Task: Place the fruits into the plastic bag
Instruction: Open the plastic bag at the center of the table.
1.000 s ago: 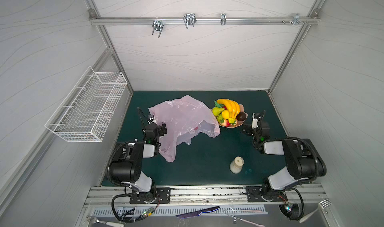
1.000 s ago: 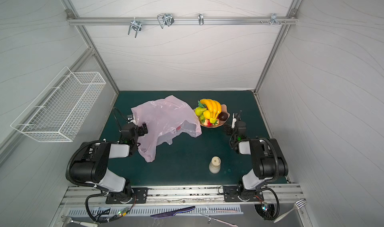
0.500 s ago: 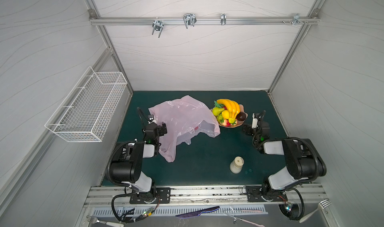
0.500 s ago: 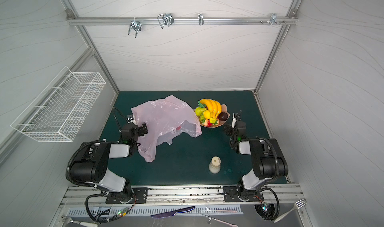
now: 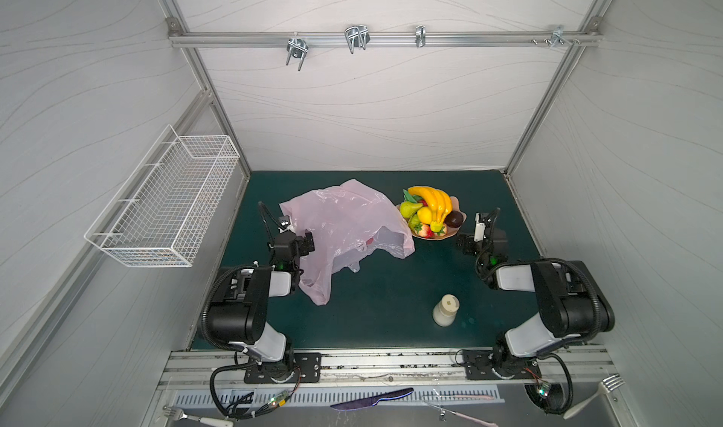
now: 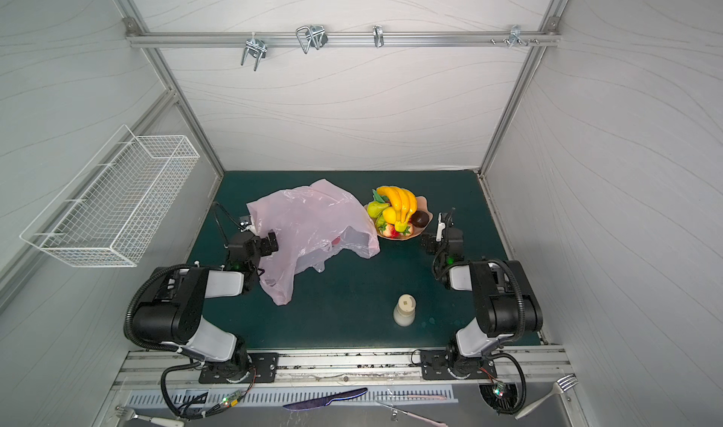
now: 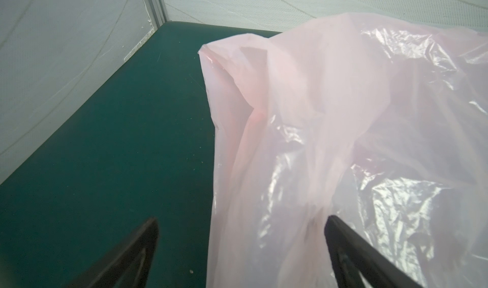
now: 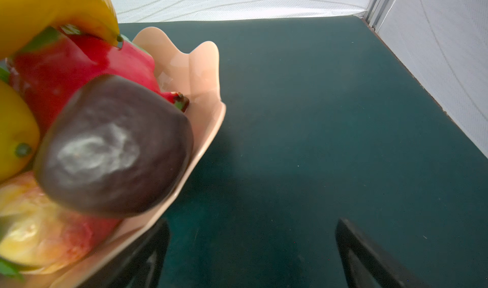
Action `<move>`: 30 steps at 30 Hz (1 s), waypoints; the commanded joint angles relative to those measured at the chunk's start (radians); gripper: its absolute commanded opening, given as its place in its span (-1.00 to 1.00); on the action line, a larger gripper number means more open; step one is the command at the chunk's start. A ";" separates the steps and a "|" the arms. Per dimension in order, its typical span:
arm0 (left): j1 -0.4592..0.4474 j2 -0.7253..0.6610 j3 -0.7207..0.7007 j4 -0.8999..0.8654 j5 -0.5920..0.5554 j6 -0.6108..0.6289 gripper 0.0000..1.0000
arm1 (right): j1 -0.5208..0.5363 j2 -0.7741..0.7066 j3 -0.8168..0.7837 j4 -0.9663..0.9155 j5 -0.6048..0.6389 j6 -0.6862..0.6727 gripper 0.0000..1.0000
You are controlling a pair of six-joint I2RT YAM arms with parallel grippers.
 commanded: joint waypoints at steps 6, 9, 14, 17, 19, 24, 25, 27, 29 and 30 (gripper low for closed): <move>0.004 0.010 0.029 0.052 -0.002 0.008 0.99 | -0.004 0.013 0.016 0.036 -0.012 -0.014 0.98; 0.004 0.009 0.029 0.052 -0.003 0.010 0.99 | -0.005 0.012 0.016 0.036 -0.012 -0.013 0.98; 0.005 0.008 0.027 0.057 0.016 0.015 0.99 | -0.005 0.009 0.014 0.046 -0.009 -0.017 0.98; 0.005 -0.016 0.040 0.011 0.121 0.058 0.96 | -0.003 -0.067 0.140 -0.251 0.063 0.013 0.98; 0.005 -0.045 0.037 0.000 0.098 0.049 0.96 | -0.002 -0.104 0.164 -0.318 0.091 0.024 0.98; 0.004 -0.128 0.049 -0.091 0.073 0.040 0.95 | 0.012 -0.218 0.138 -0.386 0.116 0.052 0.99; 0.003 -0.146 0.049 -0.102 0.072 0.039 0.95 | 0.015 -0.239 0.137 -0.407 0.125 0.066 0.98; 0.003 -0.188 0.053 -0.134 0.059 0.036 0.95 | 0.024 -0.291 0.136 -0.460 0.133 0.090 0.98; 0.003 -0.233 0.057 -0.175 0.052 0.021 0.95 | 0.041 -0.338 0.136 -0.506 0.150 0.105 0.98; 0.003 -0.256 0.058 -0.192 0.053 0.008 0.95 | 0.048 -0.360 0.138 -0.530 0.150 0.114 0.98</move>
